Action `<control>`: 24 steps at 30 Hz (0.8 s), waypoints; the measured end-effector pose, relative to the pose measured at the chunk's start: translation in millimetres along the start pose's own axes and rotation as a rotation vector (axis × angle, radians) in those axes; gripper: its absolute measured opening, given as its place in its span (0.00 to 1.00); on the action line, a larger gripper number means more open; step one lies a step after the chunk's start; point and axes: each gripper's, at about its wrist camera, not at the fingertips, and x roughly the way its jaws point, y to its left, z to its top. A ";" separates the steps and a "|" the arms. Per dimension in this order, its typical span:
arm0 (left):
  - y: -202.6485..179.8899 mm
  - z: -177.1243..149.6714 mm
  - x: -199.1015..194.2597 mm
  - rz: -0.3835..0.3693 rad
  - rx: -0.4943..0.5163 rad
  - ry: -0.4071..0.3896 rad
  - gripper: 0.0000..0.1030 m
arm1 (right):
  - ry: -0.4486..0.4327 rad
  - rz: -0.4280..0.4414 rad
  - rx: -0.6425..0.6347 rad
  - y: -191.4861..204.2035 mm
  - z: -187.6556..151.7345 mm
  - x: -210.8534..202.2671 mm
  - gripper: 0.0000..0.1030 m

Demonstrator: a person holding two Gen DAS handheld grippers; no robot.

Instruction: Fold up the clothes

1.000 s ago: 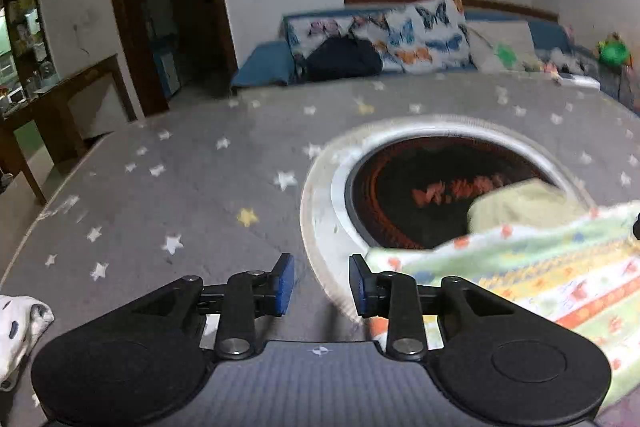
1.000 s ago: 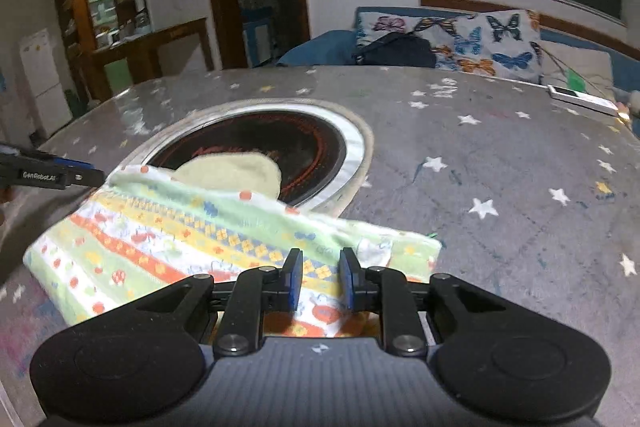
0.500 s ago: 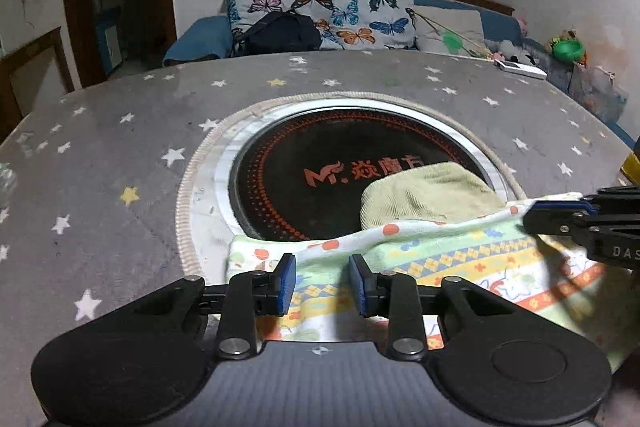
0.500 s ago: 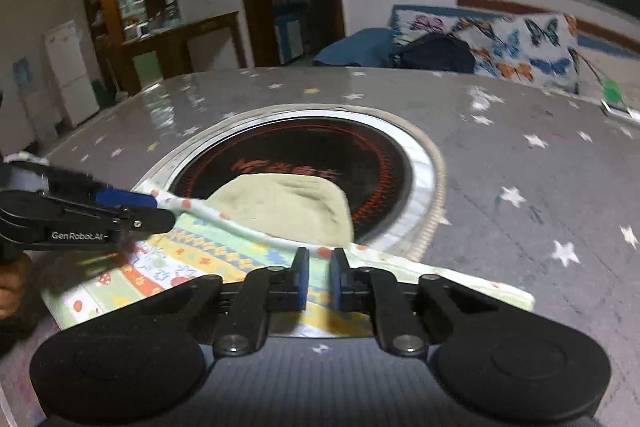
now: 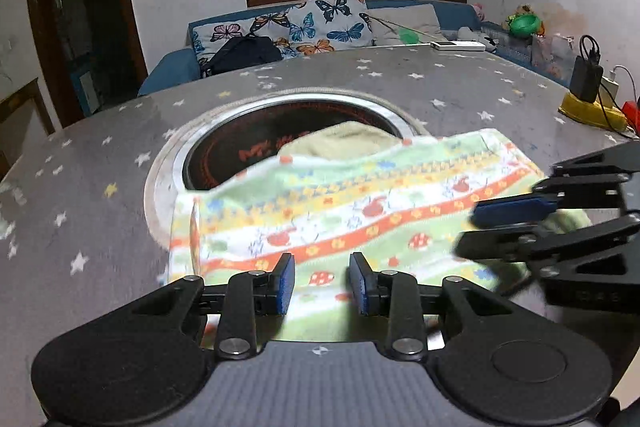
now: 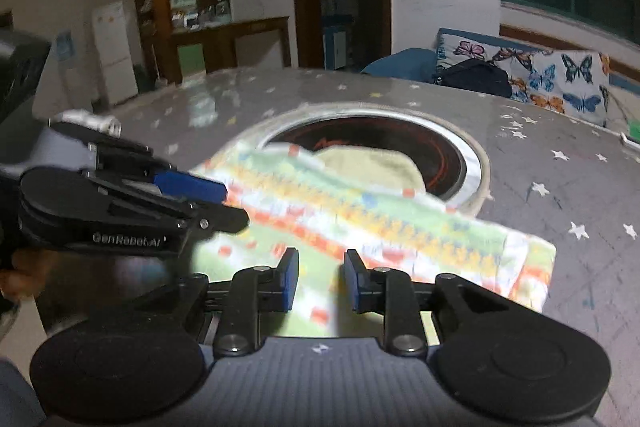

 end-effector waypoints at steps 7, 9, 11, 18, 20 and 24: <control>5.2 2.3 -4.7 0.018 -0.014 -0.007 0.41 | -0.017 -0.072 0.027 -15.4 -28.1 -34.3 0.25; 9.8 4.9 -8.5 0.027 -0.025 -0.012 0.41 | -0.010 -0.101 0.044 -22.7 -32.6 -43.4 0.25; 14.6 6.5 -11.4 0.023 -0.036 -0.021 0.44 | -0.004 -0.110 0.075 -30.5 -31.9 -51.0 0.25; 24.4 1.5 -2.2 0.033 -0.078 0.014 0.45 | -0.059 -0.099 0.081 -43.1 -1.9 -32.2 0.29; 26.3 2.3 -3.4 0.036 -0.074 0.016 0.45 | -0.040 -0.086 0.085 -45.9 0.4 -19.3 0.29; 31.1 11.0 -6.0 0.037 -0.067 0.008 0.45 | 0.011 -0.115 0.097 -55.2 -5.4 -2.4 0.29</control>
